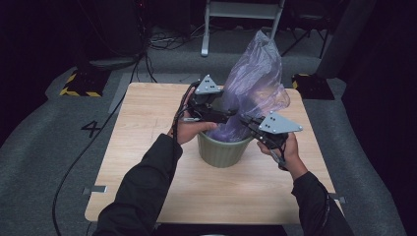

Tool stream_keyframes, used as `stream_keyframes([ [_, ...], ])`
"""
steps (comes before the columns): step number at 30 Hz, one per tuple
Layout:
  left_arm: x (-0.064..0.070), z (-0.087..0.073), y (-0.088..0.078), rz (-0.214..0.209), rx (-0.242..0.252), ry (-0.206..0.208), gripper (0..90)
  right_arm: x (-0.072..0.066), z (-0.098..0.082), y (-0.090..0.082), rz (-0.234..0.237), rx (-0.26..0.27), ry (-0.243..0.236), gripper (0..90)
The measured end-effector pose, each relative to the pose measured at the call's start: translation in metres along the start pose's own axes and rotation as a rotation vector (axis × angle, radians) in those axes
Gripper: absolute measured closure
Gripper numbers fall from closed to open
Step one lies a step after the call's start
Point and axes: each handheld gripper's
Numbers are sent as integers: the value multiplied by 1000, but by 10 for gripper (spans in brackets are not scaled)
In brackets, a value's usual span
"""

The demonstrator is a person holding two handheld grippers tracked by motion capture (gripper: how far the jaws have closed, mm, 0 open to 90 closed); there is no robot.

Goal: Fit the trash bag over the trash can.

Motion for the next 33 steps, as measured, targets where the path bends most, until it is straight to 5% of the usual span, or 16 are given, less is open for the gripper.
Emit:
stream_keyframes([
  [5,3,0,10,23,-34,8,293,-7,2,1,25,-13,-40,882],
  [8,4,-1,12,36,-63,26,525,-8,2,1,28,-19,-48,875],
  [14,3,-6,10,51,-70,68,800,-8,-1,1,22,-33,-32,762],
  [17,3,-9,6,51,-57,72,829,-3,-2,1,48,-51,33,547],
  [23,13,-18,-3,67,-50,157,847,16,-1,-15,23,2,199,338],
  [29,24,-31,-9,53,-58,206,840,39,3,-23,-49,41,297,266],
  [33,30,-39,-8,56,-81,235,823,44,10,-20,-46,80,344,244],
])
Point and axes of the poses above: each handheld gripper's, and its own axes: y roughly forward along the jaws, z roughly out of its top, x roughly to its right, and after that the axes turned 7 degrees about x, right-handed
